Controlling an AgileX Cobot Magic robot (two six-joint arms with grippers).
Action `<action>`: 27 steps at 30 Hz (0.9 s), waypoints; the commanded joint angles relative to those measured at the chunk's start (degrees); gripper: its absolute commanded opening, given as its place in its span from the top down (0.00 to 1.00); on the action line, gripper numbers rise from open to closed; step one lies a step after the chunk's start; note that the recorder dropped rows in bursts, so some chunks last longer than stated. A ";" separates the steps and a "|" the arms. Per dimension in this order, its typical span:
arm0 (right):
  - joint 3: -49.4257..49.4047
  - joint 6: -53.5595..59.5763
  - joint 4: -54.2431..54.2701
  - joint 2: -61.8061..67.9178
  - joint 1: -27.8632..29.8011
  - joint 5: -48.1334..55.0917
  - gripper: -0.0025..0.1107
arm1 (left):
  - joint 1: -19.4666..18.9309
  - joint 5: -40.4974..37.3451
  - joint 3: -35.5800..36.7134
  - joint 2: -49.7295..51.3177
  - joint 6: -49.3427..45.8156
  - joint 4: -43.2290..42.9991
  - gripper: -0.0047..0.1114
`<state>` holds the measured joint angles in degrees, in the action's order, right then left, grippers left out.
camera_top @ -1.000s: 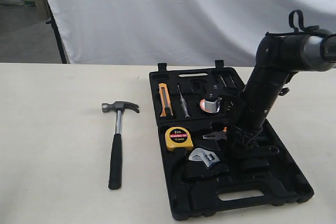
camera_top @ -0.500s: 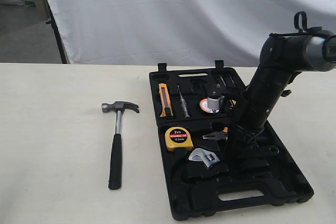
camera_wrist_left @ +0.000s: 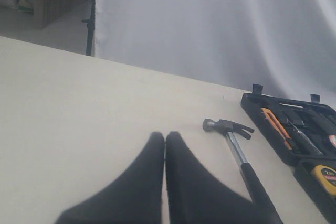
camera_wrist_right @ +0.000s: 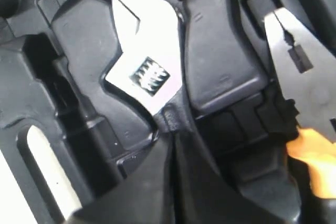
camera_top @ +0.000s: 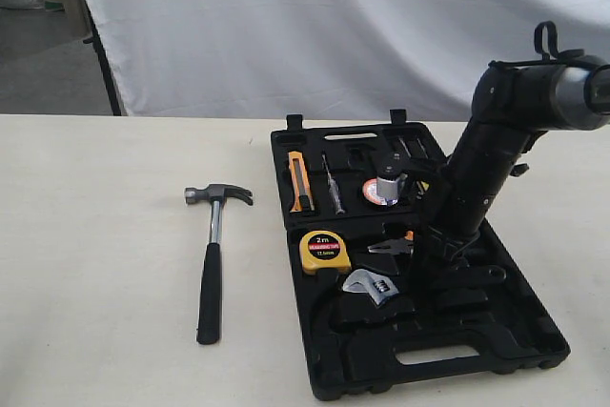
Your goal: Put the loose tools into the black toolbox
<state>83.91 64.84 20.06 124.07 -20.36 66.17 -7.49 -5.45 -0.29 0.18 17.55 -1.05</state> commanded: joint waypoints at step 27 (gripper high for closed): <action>5.25 -2.42 4.05 -1.14 -4.97 3.79 0.98 | -1.45 0.41 -0.15 -0.18 0.27 -0.25 0.95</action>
<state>89.30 61.95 23.09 124.30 -23.94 70.09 -7.49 -5.45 -0.29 0.18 17.55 -1.05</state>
